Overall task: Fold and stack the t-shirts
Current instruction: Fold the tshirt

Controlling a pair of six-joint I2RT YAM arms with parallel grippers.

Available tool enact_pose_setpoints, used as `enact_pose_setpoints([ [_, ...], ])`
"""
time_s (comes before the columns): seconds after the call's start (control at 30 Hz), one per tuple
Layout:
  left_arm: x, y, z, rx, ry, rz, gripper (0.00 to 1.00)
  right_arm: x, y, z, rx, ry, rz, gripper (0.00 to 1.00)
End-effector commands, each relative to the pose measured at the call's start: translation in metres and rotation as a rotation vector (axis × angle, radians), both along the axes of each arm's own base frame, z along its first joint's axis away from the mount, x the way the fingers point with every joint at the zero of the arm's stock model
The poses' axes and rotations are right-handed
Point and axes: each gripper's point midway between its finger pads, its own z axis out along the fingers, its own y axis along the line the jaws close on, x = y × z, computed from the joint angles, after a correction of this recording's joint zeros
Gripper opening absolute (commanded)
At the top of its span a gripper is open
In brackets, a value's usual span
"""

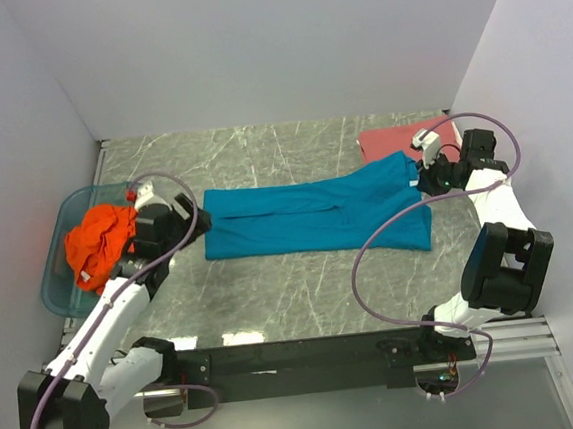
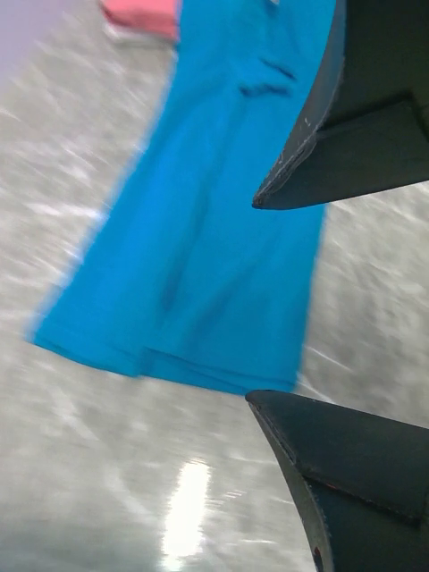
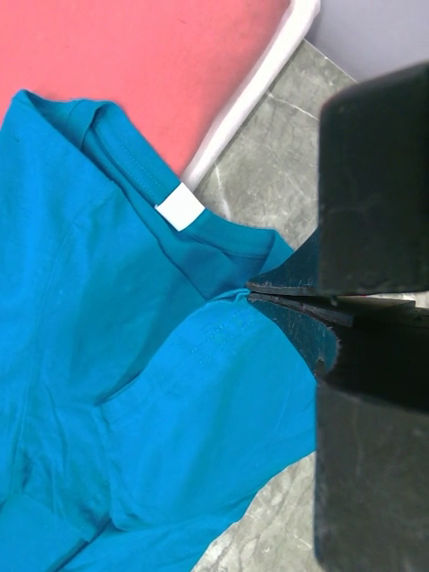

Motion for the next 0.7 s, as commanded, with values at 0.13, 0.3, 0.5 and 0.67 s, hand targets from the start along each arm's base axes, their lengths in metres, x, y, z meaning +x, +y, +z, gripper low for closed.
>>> enact_pose_setpoints([
  [0.13,-0.032,-0.011,-0.039,-0.081,0.085,-0.058,0.85,0.011,-0.004,0.015,-0.029,-0.033,-0.012,0.00],
  [0.3,-0.040,-0.008,-0.049,-0.087,0.109,-0.040,0.85,0.011,-0.002,0.015,-0.035,-0.031,-0.009,0.00],
  [0.5,-0.046,-0.006,-0.056,-0.100,0.117,-0.030,0.84,0.012,0.000,0.013,-0.046,-0.026,-0.005,0.00],
  [0.67,-0.043,-0.006,-0.061,-0.088,0.115,-0.030,0.80,0.013,0.003,0.012,-0.046,-0.024,-0.001,0.00],
])
